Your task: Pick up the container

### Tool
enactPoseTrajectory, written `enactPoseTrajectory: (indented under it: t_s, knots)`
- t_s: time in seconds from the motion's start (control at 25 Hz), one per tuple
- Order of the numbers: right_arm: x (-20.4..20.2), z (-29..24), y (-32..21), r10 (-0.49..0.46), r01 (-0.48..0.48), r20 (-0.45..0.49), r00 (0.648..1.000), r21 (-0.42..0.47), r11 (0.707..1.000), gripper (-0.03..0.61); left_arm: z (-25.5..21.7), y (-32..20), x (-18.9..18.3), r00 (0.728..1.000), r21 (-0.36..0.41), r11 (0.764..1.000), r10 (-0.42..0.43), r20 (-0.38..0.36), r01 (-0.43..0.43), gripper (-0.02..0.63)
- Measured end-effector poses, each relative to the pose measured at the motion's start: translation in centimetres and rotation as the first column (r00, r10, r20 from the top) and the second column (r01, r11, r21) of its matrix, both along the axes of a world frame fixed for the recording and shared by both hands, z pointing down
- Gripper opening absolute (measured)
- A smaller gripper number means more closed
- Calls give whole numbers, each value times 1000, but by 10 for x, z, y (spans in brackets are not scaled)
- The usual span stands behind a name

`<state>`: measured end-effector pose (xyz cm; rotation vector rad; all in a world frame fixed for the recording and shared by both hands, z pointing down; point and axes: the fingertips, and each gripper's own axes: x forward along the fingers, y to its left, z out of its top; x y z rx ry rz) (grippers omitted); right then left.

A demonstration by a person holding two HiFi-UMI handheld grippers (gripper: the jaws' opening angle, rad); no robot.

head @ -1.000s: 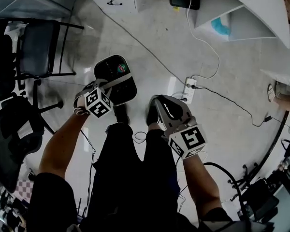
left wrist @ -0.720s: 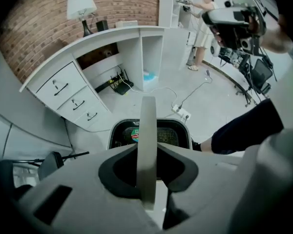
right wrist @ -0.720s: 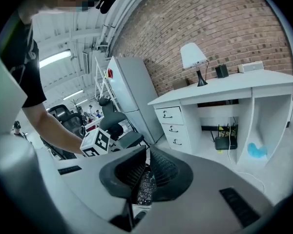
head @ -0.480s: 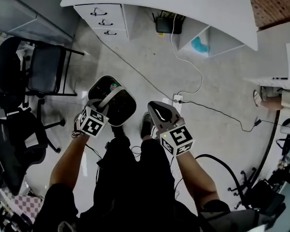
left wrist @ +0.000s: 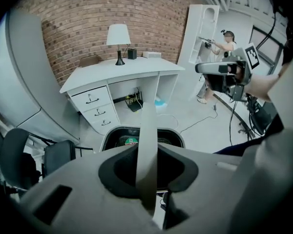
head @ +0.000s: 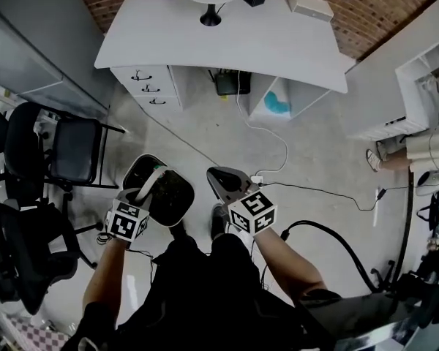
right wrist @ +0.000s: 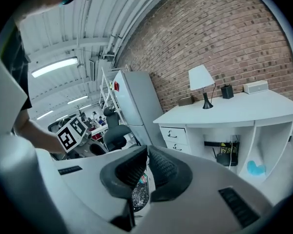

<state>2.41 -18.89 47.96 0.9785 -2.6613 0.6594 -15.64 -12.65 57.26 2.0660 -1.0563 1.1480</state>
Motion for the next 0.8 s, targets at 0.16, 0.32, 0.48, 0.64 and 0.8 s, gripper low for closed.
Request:
enactPoseTrajectory:
  t_s: [0.16,0.32,0.48,0.64,0.8]
  knots:
    - [-2,-21,2,-10,10,5,1000,22,1000,9,-26,8,2,999,18,999,-38,-27,38,81]
    - [6,-39,-1,12,-12,19,1000,30,999,9,-56,9,3,993,61,991,-115,-34,117,82]
    - [20,-55,-1,67,-68,37,997,28,997,9,-82,19,7,984,76,984,-152,-90,158,83]
    - [25,-73,-1,83,-84,52,995,16,996,9,-104,18,11,975,97,978,-167,-146,182,82]
    - [23,-95,3,68,-71,51,996,58,996,9,-123,16,19,976,121,979,-146,-162,167,83]
